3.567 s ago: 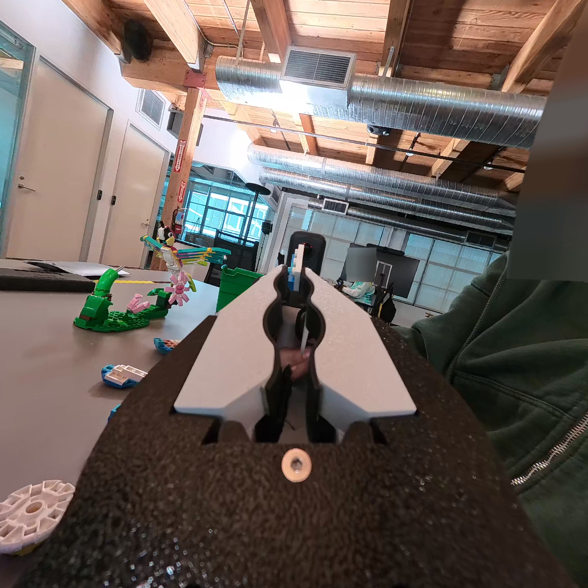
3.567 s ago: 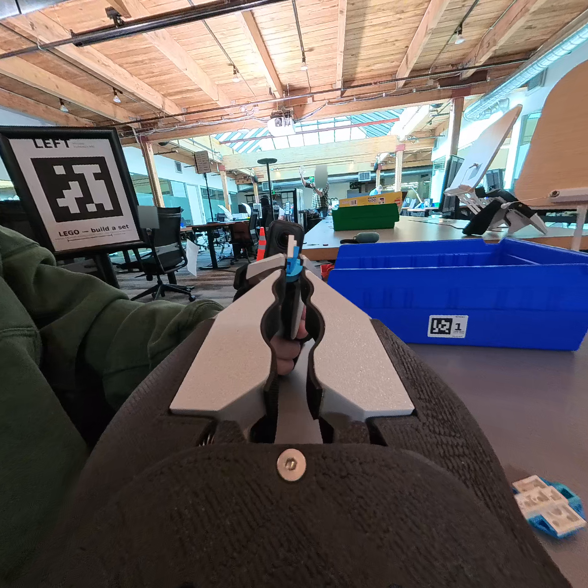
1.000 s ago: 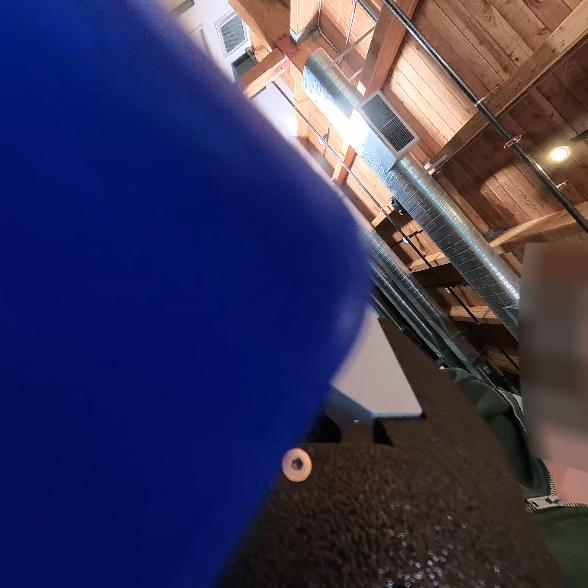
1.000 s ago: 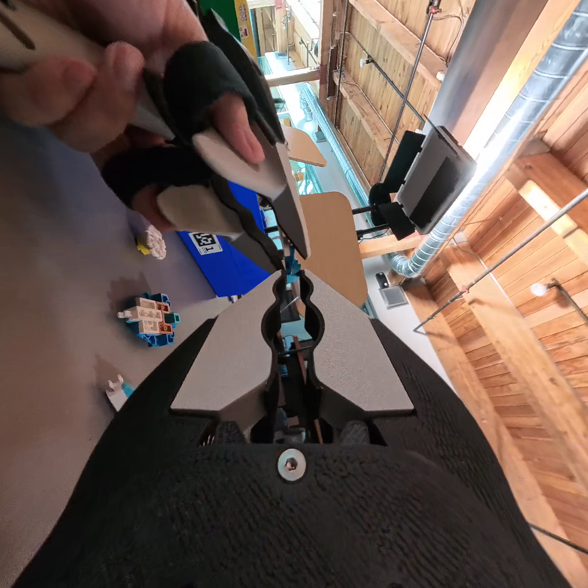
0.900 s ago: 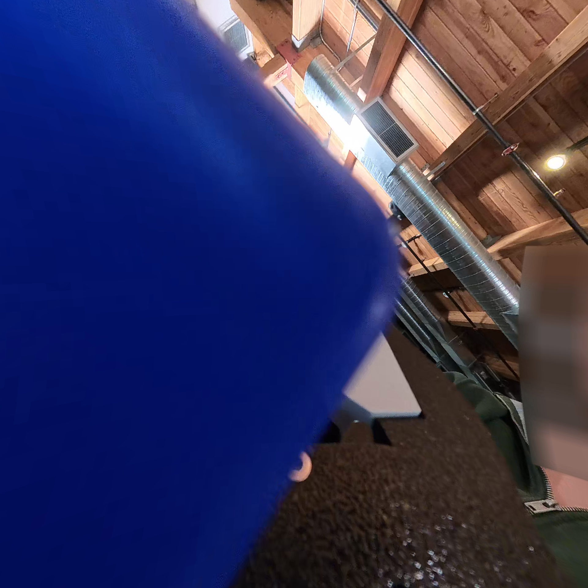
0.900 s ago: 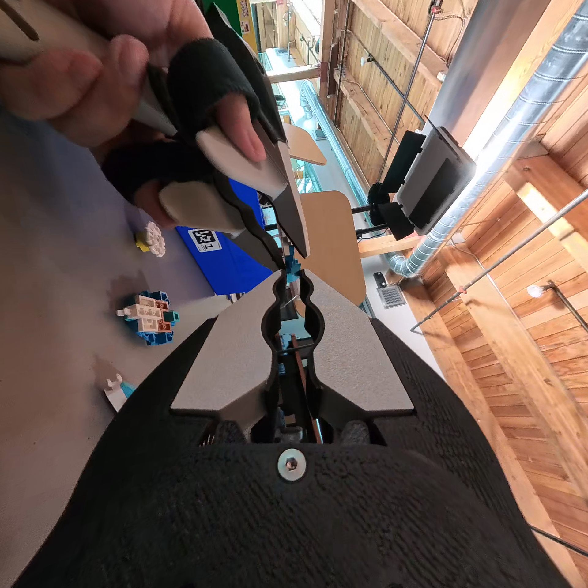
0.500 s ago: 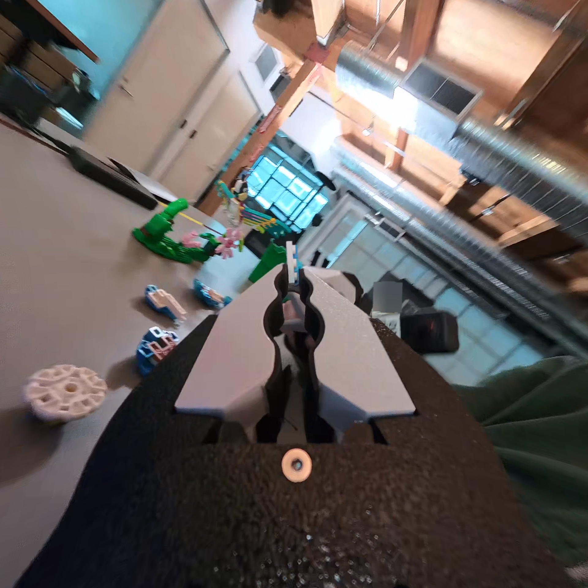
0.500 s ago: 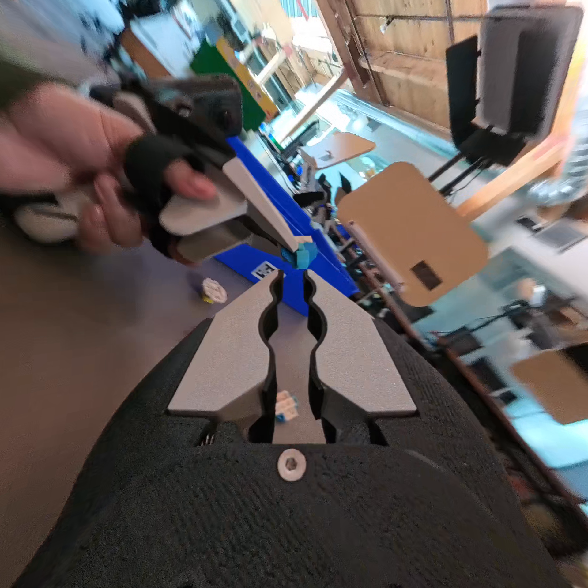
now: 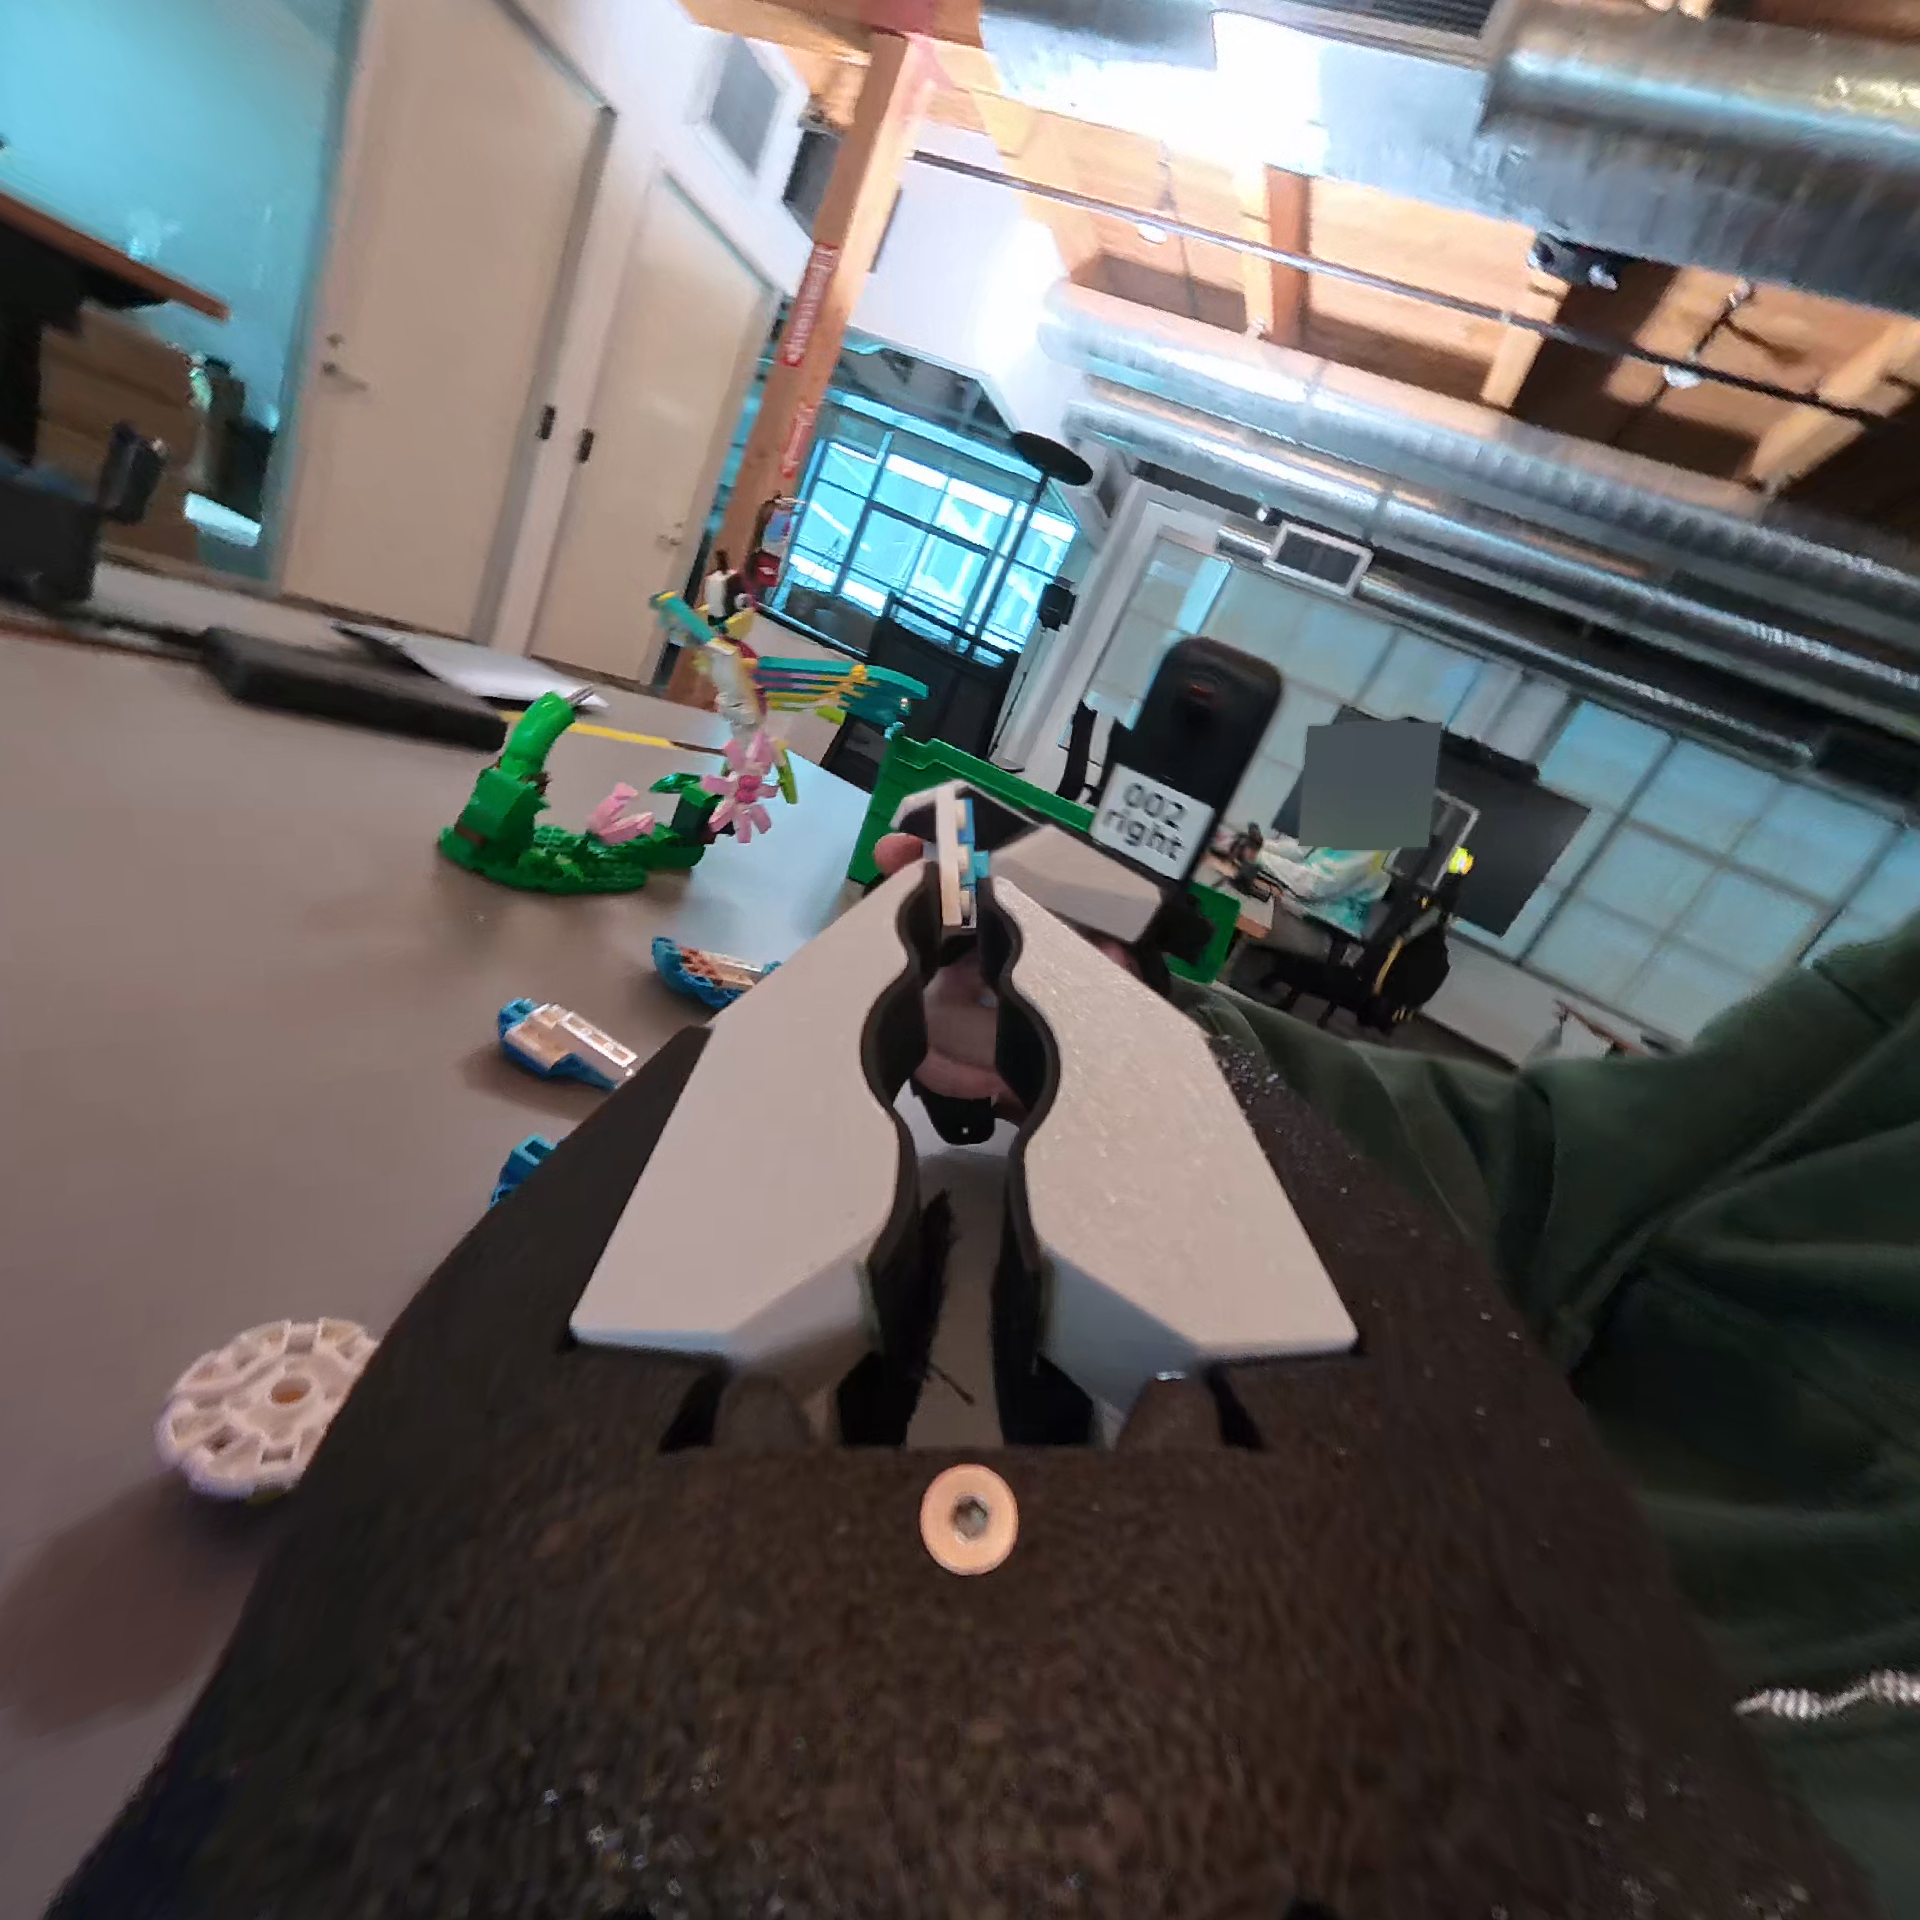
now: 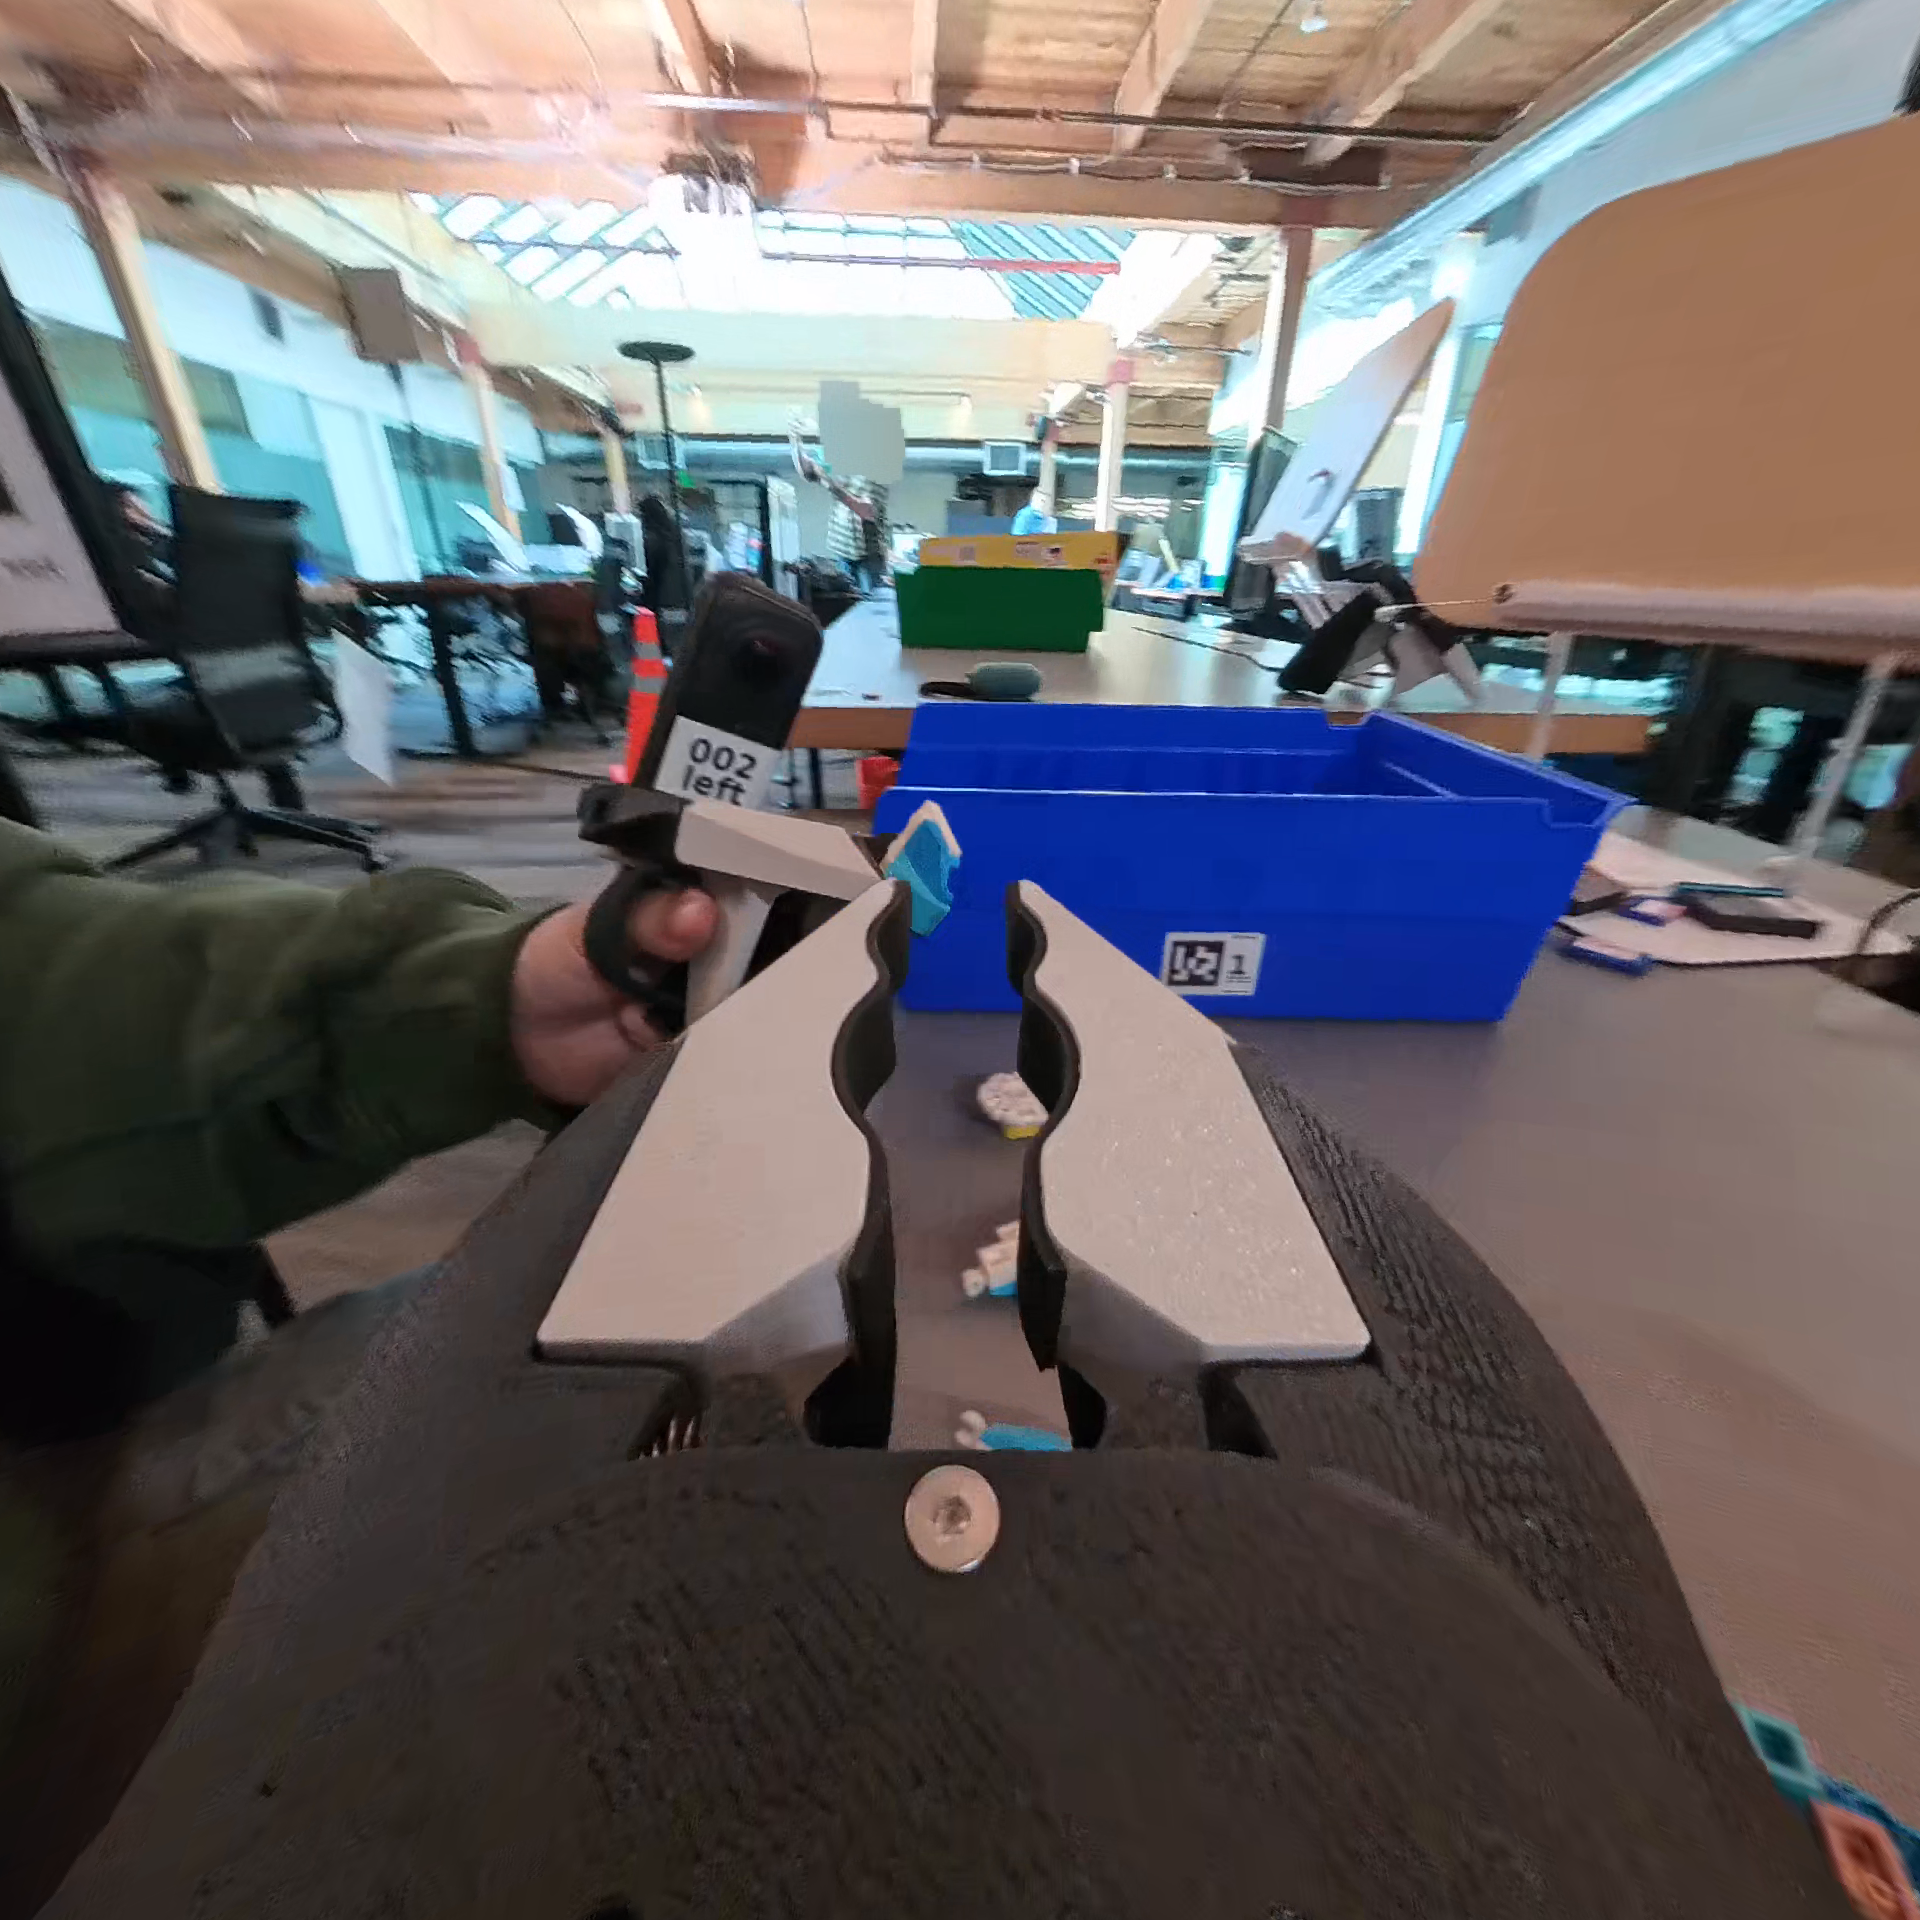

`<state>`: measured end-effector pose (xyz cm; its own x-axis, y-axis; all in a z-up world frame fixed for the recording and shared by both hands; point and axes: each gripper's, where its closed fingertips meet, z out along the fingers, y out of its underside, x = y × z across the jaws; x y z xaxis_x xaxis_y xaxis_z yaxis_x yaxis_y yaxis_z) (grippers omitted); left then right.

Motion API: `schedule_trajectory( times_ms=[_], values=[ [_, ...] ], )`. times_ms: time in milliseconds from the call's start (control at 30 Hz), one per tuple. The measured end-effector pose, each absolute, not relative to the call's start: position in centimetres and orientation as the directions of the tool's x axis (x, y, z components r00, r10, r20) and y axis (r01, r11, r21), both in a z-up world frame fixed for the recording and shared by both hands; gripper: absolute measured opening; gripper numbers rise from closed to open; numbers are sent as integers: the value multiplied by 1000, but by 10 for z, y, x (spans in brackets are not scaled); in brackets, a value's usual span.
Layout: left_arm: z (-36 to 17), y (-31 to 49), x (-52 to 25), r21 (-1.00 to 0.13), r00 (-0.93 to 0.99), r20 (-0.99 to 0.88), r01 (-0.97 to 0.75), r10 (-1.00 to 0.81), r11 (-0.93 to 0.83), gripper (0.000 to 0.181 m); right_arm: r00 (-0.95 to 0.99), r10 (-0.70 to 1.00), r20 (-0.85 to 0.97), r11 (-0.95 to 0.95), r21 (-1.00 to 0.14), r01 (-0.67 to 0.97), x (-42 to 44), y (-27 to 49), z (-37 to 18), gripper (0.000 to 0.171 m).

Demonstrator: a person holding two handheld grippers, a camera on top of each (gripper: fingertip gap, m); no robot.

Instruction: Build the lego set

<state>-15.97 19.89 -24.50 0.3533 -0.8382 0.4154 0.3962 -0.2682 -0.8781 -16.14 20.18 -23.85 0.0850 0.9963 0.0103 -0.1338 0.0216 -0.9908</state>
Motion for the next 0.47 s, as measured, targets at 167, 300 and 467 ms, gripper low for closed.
schedule_trajectory(
  times_ms=[167,300,467],
  values=[
    [-244,192,-158,-912,363,339,354,-868,-208,2,30,999,25,29,-991,-133,-161,193,-238,12],
    [-246,194,-160,-933,413,286,326,-865,-153,2,36,999,22,27,-989,-143,-161,194,-239,12],
    [-242,198,-166,-963,593,155,267,-790,11,3,168,980,108,136,-977,-163,-158,203,-236,12]
  ],
)
